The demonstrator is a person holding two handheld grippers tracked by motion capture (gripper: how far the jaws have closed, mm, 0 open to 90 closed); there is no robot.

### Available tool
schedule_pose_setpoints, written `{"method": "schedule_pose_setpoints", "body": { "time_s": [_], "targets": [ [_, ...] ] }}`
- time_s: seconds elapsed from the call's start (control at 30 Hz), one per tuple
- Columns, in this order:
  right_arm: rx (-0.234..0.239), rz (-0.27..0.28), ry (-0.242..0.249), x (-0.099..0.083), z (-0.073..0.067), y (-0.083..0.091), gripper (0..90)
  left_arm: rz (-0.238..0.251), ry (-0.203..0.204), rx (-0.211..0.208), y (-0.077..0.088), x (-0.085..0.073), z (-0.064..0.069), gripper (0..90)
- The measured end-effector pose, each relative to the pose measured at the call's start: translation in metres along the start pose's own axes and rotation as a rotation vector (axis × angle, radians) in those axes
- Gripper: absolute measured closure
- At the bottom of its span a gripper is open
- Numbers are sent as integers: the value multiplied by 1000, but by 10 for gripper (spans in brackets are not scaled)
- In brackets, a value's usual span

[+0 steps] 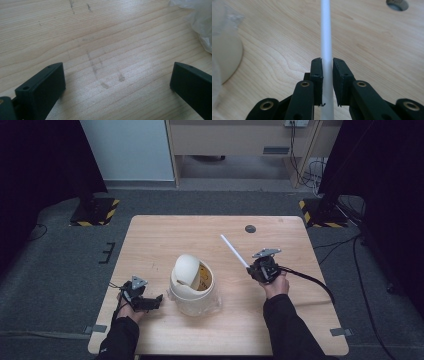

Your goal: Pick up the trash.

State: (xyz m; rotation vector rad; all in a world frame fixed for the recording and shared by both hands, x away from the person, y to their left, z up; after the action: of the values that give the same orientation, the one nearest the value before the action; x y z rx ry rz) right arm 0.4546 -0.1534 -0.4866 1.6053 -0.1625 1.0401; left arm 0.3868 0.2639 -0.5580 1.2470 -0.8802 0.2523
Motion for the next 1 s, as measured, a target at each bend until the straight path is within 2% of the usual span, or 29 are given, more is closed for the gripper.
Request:
{"method": "schedule_pose_setpoints", "body": {
  "time_s": [0.17,0.27,0.37,0.47,0.63,0.77,0.8,0.83,0.9,0.97,1.0],
  "targets": [
    [29,78,0,0,6,28,789,1,3,1,0,0,0,0],
    [48,138,-16,0,10,44,789,1,6,4,0,0,1,0],
    [68,178,-47,-4,13,52,789,-2,11,7,0,1,1,1],
    [81,198,-72,-11,18,55,789,-16,30,17,2,3,1,59],
    [96,260,-111,-9,25,67,788,-11,69,-11,8,7,0,158],
    [102,295,-117,-6,27,76,788,20,64,-39,13,12,1,195],
    [115,331,-120,-4,27,82,788,51,57,-50,19,17,3,197],
    [123,344,-125,-3,27,84,788,75,46,-56,22,21,6,197],
    [121,357,-125,-2,29,88,788,91,42,-56,25,23,7,197],
    [117,390,-121,1,32,95,788,167,28,-55,36,33,11,195],
    [115,400,-119,2,33,98,788,185,25,-55,39,36,12,194]
  ]
}}
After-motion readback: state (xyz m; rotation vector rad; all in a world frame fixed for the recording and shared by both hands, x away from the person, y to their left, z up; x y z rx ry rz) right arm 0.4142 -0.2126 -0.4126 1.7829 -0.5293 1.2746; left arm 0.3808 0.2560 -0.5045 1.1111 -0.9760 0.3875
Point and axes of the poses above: each handheld gripper's, and its own axes: y roughly backward along the jaws, x roughly out of its top, z roughly to its right, the point moved 3 cm from there along -y, roughly forward along the jaws, and after that the axes turned 4 degrees about -x, right-handed, at the moved point
